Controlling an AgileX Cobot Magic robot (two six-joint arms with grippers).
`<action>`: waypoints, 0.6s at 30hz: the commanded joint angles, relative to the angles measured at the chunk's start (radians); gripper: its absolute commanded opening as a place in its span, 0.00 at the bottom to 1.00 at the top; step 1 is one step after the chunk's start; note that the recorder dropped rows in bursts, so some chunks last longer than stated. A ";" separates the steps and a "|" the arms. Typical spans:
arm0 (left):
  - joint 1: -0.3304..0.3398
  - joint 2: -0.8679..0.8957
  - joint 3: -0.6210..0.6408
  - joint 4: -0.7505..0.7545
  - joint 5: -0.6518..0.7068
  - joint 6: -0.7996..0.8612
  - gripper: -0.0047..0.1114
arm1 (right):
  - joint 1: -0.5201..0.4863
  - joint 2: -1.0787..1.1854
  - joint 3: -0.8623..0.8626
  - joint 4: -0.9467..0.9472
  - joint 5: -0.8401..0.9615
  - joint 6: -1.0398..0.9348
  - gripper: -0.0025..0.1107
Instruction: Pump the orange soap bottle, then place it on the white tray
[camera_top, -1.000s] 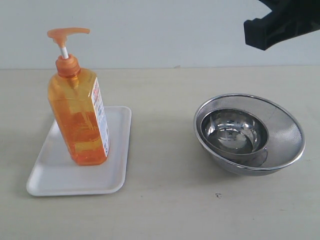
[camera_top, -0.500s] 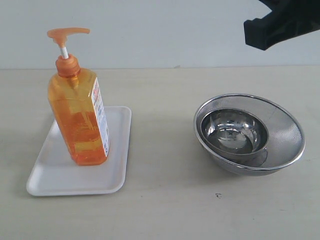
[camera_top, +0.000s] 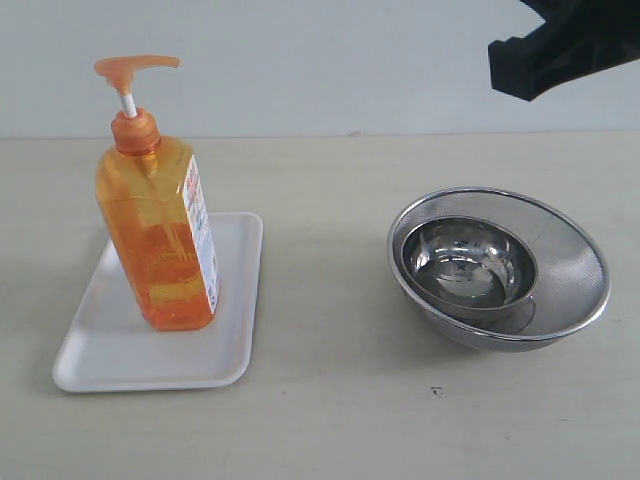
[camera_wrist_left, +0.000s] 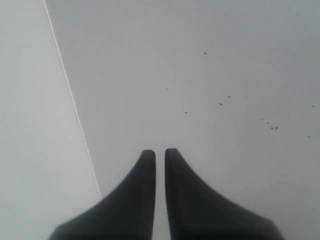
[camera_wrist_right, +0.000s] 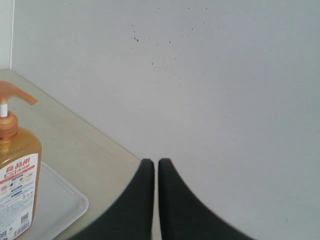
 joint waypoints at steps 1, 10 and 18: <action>-0.005 -0.006 0.004 -0.015 0.045 -0.047 0.08 | 0.001 -0.004 0.008 -0.004 -0.004 0.002 0.02; -0.005 -0.006 0.012 -0.015 0.206 -0.114 0.08 | 0.001 -0.004 0.008 -0.004 -0.006 0.002 0.02; -0.005 -0.007 0.099 -0.015 0.206 -0.156 0.08 | 0.001 -0.004 0.008 -0.004 -0.008 0.002 0.02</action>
